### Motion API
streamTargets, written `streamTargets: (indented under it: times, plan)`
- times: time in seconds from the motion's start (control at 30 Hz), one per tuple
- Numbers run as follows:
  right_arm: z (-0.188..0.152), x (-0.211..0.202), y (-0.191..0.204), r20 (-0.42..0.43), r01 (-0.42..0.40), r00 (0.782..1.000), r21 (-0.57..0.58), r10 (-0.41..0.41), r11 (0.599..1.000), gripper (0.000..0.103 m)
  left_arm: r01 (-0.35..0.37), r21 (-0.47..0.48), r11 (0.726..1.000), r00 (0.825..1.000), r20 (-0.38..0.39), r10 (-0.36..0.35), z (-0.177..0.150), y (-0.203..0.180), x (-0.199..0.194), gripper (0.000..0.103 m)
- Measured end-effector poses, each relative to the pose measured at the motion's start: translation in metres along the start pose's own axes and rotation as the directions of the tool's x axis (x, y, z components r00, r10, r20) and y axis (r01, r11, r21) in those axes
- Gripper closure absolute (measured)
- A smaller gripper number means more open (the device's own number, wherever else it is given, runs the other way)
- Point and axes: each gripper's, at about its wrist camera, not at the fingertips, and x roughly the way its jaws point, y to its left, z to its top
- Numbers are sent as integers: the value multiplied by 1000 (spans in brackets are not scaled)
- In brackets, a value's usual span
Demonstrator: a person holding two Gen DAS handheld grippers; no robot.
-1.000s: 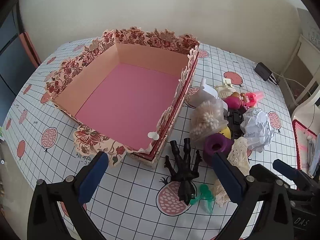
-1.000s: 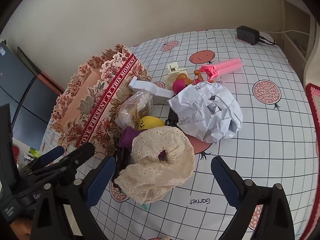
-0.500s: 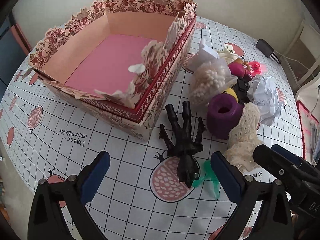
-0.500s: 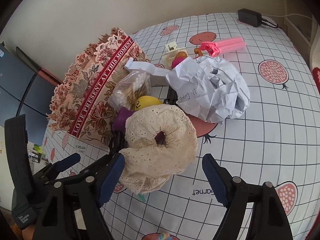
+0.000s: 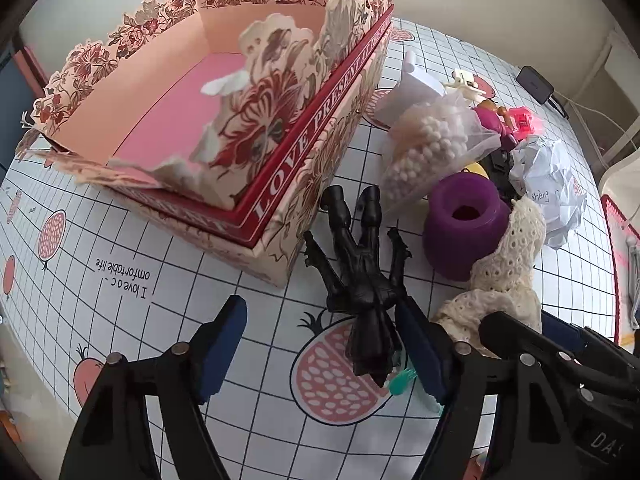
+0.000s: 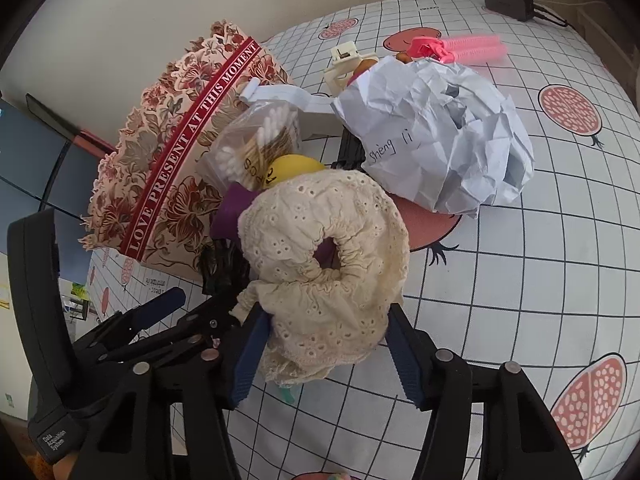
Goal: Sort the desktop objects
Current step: 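Grasp the black toy figure with the left tool while the right tool grasps the cream lace scrunchie, then carry the black figure and lace scrunchie into the gift box and release both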
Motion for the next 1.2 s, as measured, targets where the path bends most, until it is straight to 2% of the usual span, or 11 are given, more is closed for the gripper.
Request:
streamTargets:
  times: [0.17,0.23,0.43,0.53,0.6,0.83,1.07,1.2]
  plan:
    - [1,1,2,2,-7,1000,-10,7,1000,60,4,17,1000,1000,-12,-4,-2,-2,5,29]
    - [1,-2,4,16,-9,1000,-23,10,1000,63,26,27,999,1000,-17,-25,-4,-3,5,39]
    - [4,-8,0,40,-20,999,-18,21,1000,76,48,67,997,999,-12,-47,-6,-8,3,56]
    - [1,-25,1,73,-29,997,-13,30,999,77,62,72,995,998,-11,-62,-6,-8,2,62]
    - [3,-31,-1,95,-33,995,-9,34,999,78,72,71,995,997,-14,-71,-6,-7,1,72]
    - [16,-57,6,194,-38,980,-31,43,999,78,98,50,994,995,-26,-97,-6,-2,-6,73]
    - [15,-69,12,284,-33,958,-24,38,999,78,109,44,993,994,10,-110,-6,0,-27,74]
    - [19,-86,13,342,-38,939,-21,43,999,78,127,46,991,990,51,-129,-5,1,-45,74]
